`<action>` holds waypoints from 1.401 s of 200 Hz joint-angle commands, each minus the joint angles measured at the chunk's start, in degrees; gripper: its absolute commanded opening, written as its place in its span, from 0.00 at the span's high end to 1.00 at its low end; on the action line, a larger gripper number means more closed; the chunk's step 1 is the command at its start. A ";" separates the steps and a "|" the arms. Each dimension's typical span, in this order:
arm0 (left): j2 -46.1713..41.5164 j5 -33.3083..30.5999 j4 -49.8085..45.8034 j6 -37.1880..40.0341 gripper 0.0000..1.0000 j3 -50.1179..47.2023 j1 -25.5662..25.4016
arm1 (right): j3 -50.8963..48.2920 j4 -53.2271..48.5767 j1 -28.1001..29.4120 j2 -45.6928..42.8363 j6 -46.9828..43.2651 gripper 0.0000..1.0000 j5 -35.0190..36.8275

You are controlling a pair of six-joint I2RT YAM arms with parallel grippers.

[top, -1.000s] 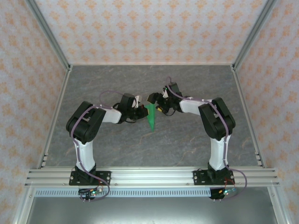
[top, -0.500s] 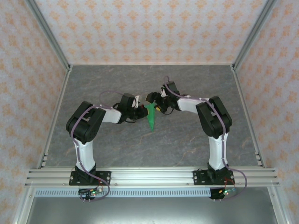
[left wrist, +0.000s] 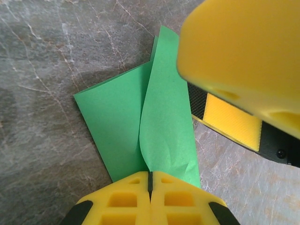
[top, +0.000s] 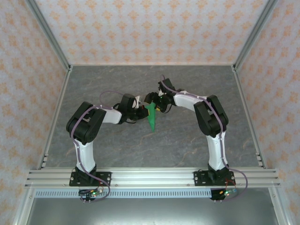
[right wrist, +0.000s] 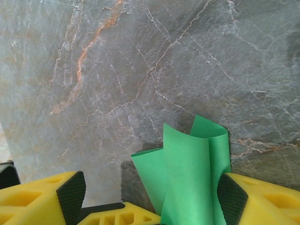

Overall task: Fold a paper plane with a square sheet of paper (fold left side to right side)
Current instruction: Fold the wing for the fifth time at the center of the table.

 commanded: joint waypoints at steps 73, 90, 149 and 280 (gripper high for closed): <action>-5.10 -1.44 -2.60 1.80 1.00 0.00 1.01 | 1.28 -10.84 0.79 4.47 -3.26 0.21 5.95; -5.15 -1.25 -2.85 1.86 1.00 0.19 1.04 | 1.51 -11.06 0.89 4.65 -3.26 0.22 6.02; -2.55 -0.90 -2.72 1.92 1.00 1.18 1.01 | 1.90 -11.24 1.24 4.72 -3.35 0.22 5.84; 1.30 0.24 -0.93 1.18 1.00 2.58 0.95 | 1.90 -11.24 1.57 4.83 -3.61 0.22 5.33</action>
